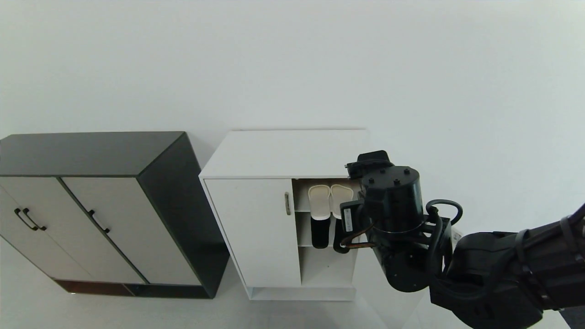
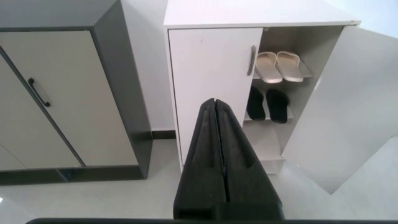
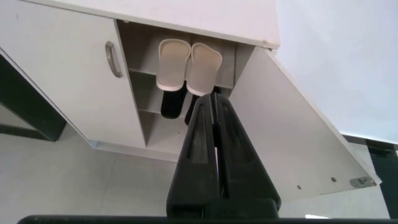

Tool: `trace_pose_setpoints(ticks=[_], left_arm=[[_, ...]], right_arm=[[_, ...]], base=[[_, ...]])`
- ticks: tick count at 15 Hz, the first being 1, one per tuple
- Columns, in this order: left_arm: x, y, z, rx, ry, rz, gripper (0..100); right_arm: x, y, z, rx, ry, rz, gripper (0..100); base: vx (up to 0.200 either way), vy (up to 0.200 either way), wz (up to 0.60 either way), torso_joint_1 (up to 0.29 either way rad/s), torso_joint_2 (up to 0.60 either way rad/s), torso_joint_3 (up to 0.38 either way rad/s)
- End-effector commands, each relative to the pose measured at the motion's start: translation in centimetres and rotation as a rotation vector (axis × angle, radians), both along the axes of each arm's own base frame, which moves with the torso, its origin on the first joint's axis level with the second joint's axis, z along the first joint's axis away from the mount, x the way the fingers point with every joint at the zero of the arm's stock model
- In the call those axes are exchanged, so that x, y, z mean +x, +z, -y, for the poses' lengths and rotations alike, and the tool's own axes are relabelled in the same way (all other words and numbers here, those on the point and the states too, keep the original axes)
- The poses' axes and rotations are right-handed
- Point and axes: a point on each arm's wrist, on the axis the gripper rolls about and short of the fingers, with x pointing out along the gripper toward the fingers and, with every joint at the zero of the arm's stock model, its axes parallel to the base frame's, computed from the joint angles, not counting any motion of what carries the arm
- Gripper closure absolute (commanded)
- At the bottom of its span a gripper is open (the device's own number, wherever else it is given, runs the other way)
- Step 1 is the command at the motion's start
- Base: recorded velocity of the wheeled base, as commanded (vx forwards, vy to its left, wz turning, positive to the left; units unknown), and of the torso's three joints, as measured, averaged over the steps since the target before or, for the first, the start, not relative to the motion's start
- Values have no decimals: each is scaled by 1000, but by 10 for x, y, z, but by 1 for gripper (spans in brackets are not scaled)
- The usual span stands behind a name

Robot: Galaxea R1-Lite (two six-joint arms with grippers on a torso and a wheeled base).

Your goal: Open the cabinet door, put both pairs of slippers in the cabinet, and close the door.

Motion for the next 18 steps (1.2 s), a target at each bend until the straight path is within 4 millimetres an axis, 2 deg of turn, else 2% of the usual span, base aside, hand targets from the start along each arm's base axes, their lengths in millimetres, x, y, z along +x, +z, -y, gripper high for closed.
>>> trace_pose_setpoints(ticks=[1, 10, 18], left_arm=[[0, 0, 0, 0, 0, -1, 100], [0, 0, 0, 0, 0, -1, 100], [0, 0, 0, 0, 0, -1, 100]], right_arm=[[3, -6, 0, -14, -6, -11, 100], [13, -14, 3, -32, -33, -25, 100], [26, -20, 6, -35, -58, -14, 100]], base=[[0, 0, 0, 41, -71, -36], [0, 0, -600, 10, -7, -6], [0, 0, 0, 0, 0, 0]])
